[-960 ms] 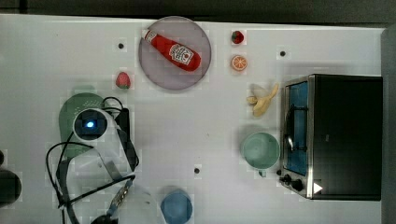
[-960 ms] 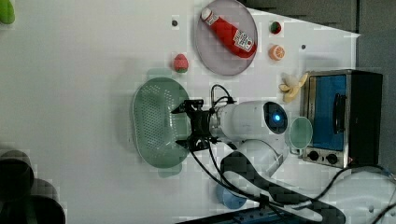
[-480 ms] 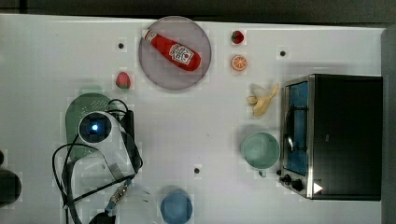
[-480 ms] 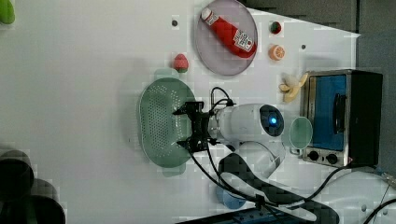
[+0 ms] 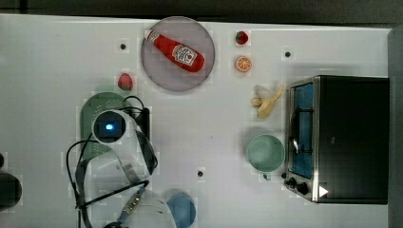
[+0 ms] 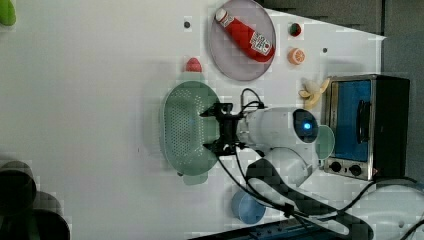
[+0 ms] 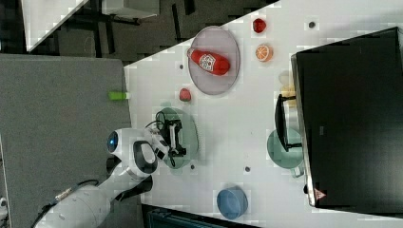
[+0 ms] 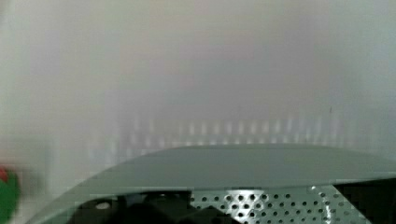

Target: Drag strainer left to right.

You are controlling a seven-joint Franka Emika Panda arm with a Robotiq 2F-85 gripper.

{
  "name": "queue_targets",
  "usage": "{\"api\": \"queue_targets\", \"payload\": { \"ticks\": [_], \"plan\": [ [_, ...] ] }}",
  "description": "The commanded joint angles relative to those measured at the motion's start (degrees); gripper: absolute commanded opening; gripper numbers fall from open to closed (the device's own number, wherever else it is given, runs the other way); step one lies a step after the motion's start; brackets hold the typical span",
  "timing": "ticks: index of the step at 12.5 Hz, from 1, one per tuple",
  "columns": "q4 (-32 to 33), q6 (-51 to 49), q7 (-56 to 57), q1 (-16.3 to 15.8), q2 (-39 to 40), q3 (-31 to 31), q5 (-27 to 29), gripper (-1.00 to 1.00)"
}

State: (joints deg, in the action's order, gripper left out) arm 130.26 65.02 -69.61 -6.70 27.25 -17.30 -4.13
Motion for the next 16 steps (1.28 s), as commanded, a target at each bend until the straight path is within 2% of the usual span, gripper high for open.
{"api": "queue_targets", "payload": {
  "ticks": [1, 5, 16],
  "plan": [
    [3.59, -0.67, 4.9, 4.3, -3.52, 2.25, 1.62, 1.0],
    [6.12, -0.67, 10.46, 5.8, -5.63, 6.61, 1.62, 1.0],
    [6.71, -0.53, 24.83, 6.01, -5.93, 19.73, 1.55, 1.0]
  ]
}}
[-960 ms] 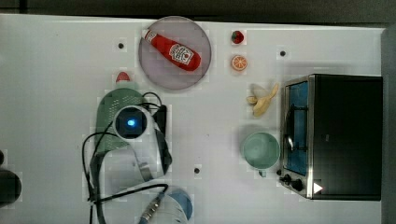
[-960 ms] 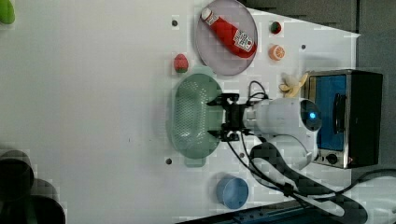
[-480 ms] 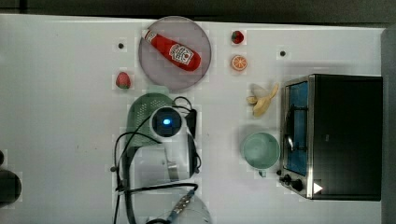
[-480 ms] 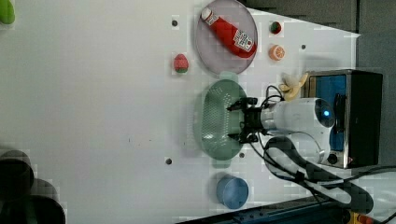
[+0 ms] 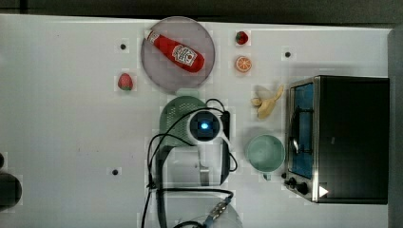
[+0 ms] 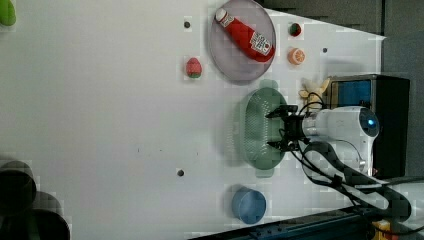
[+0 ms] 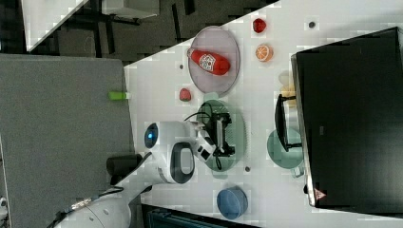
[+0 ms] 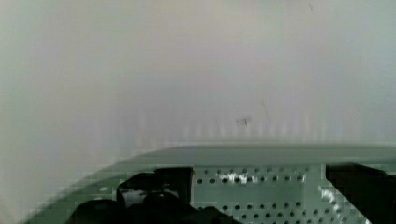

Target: Drag strainer left to right.

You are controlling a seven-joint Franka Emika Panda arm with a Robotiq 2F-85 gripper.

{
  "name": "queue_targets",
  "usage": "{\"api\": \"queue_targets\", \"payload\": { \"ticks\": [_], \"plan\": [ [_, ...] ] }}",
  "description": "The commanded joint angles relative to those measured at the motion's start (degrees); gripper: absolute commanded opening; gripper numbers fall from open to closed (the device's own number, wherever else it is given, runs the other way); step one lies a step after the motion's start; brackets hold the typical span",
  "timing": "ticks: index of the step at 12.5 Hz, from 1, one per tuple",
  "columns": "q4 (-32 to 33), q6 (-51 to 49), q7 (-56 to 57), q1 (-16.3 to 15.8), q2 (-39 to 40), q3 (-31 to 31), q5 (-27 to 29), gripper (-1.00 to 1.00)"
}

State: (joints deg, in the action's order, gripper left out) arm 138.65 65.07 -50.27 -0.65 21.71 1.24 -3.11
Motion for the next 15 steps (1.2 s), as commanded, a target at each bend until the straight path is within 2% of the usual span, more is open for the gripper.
{"api": "queue_targets", "payload": {
  "ticks": [1, 10, 13, 15],
  "plan": [
    [-1.7, -0.59, 5.99, -0.04, -0.38, 2.14, 0.51, 1.0],
    [-1.7, -0.15, 12.79, -0.03, -0.26, 8.57, 0.33, 1.0],
    [-1.74, -0.81, 16.09, -0.09, -1.76, 7.22, 0.33, 1.0],
    [-2.0, -3.19, 21.89, -0.08, -6.48, 4.81, 0.36, 1.0]
  ]
}}
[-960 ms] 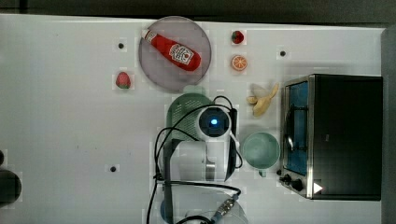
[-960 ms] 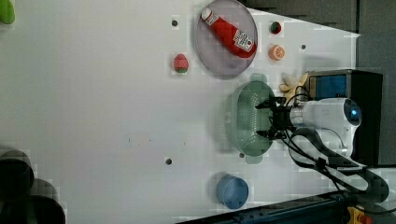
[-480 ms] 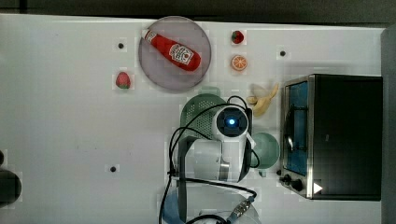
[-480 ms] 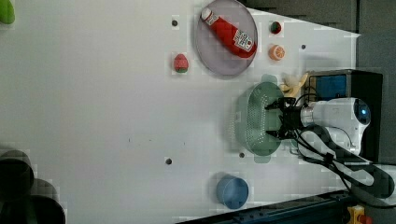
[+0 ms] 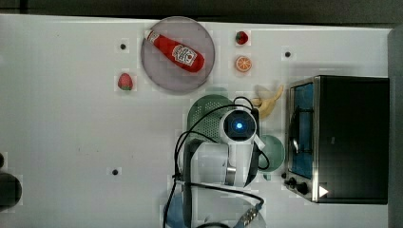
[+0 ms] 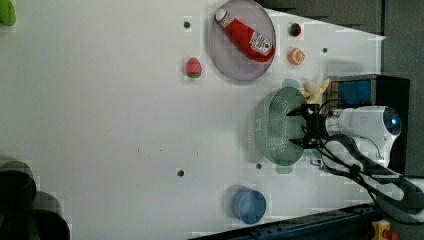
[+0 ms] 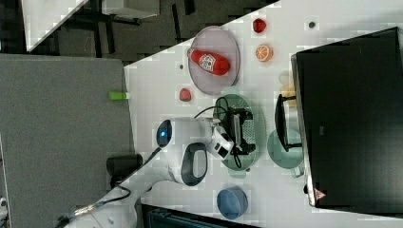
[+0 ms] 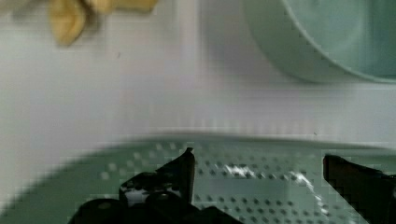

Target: Drag strainer left to right.

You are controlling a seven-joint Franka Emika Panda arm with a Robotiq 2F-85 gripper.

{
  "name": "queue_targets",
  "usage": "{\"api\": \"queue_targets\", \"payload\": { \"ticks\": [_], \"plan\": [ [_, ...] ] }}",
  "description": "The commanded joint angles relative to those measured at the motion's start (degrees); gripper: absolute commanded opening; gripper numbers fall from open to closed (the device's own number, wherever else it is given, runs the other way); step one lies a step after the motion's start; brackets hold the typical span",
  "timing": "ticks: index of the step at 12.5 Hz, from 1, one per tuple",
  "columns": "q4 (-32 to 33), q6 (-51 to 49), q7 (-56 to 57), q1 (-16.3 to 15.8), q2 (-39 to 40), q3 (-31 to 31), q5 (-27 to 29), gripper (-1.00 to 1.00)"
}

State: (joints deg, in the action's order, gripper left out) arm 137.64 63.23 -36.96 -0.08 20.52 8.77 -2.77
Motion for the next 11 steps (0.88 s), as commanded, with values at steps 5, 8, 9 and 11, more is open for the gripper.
{"api": "queue_targets", "payload": {
  "ticks": [5, 8, 9, 11],
  "plan": [
    [-8.34, -23.43, 28.94, -0.64, -20.7, -3.57, 0.21, 1.0],
    [-16.7, -39.38, 35.28, -0.65, -27.53, -3.58, 0.23, 1.0],
    [-19.68, -44.03, 36.51, -0.65, -29.0, -3.47, 0.23, 1.0],
    [-25.22, -52.38, 36.64, -0.67, -30.6, -3.67, 0.3, 1.0]
  ]
}}
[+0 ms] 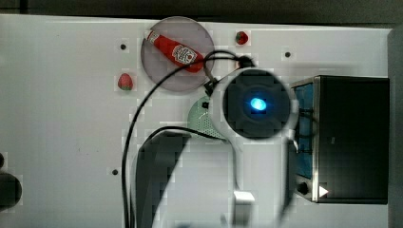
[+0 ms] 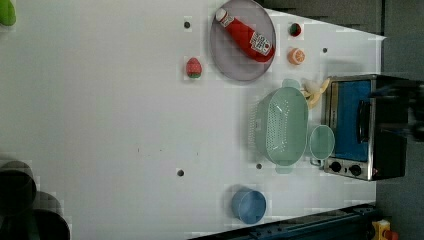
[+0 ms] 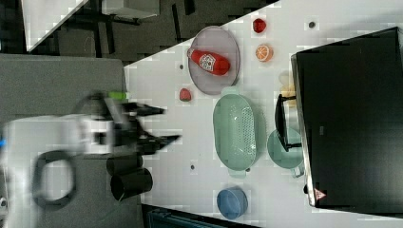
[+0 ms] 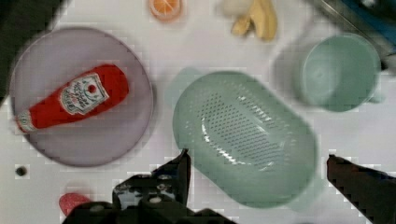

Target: Drag strainer left to right.

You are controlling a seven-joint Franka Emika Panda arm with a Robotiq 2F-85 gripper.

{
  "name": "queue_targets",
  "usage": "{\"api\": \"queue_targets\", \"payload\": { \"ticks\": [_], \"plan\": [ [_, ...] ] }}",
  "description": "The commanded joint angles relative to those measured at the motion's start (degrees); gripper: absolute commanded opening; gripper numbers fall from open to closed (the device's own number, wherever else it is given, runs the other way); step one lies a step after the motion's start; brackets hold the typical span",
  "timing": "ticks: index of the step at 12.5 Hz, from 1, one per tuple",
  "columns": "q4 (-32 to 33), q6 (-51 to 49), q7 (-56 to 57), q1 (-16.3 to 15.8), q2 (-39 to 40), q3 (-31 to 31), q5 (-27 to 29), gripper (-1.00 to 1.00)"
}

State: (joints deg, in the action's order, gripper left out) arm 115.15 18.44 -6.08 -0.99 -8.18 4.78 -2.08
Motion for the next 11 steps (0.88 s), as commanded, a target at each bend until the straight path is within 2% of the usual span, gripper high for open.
{"api": "queue_targets", "payload": {
  "ticks": [1, 4, 11],
  "plan": [
    [-5.24, -12.12, 5.83, 0.22, -2.09, 0.17, -0.18, 1.0],
    [-10.03, -16.65, 6.44, 0.18, -2.22, 0.1, 0.45, 1.0],
    [-10.08, -18.19, 6.56, 0.17, -1.77, 0.04, 0.43, 1.0]
  ]
}}
